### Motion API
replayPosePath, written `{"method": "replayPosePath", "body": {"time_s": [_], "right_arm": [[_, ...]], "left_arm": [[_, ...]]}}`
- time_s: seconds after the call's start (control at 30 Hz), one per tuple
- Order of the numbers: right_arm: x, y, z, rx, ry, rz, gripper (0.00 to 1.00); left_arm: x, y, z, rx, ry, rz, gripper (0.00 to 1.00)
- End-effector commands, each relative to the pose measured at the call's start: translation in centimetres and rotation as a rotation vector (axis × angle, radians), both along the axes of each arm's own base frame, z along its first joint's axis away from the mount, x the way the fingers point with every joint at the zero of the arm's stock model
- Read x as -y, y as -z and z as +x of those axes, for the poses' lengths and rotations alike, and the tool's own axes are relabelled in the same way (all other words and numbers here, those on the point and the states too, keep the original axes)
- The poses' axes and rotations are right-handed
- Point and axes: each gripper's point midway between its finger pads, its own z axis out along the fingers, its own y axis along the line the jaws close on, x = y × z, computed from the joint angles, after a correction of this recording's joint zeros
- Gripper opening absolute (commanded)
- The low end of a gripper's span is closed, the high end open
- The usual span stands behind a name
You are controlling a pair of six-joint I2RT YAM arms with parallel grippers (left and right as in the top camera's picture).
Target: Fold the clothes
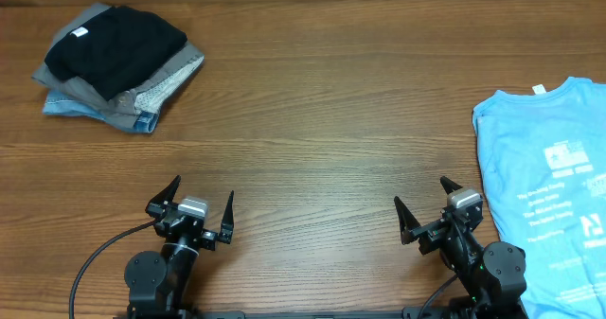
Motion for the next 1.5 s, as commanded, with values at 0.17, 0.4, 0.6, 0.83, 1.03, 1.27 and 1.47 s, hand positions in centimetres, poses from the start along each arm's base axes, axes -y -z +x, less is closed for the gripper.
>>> {"method": "replayPosePath", "body": {"time_s": [0.17, 0.4, 0.6, 0.83, 1.03, 1.27, 1.47], "right_arm": [[0.1, 0.0, 0.0, 0.007, 0.007, 0.004, 1.00], [0.1, 0.0, 0.0, 0.007, 0.007, 0.004, 1.00], [0.1, 0.0, 0.0, 0.007, 0.007, 0.004, 1.00], [0.1, -0.1, 0.0, 0.009, 0.006, 0.005, 1.00], [0.1, -0.1, 0.0, 0.007, 0.005, 0.005, 1.00], [-2.2, -0.9, -1.0, 0.031, -0.142, 0.037, 1.00], [-3.3, -3.2, -1.6, 0.069, -0.205, 0.128, 1.00]], "left_arm": [[-0.1, -0.1, 0.0, 0.008, -0.003, -0.011, 1.00], [-0.1, -0.1, 0.0, 0.008, -0.003, -0.011, 1.00], [-0.1, -0.1, 0.0, 0.007, -0.004, -0.011, 1.00], [-0.1, -0.1, 0.0, 0.008, -0.003, -0.011, 1.00], [0.2, -0.1, -0.1, 0.004, 0.010, -0.029, 1.00], [0.8, -0.1, -0.2, -0.031, 0.027, -0.163, 1.00], [2.2, -1.6, -0.8, -0.029, 0.108, -0.252, 1.00]]}}
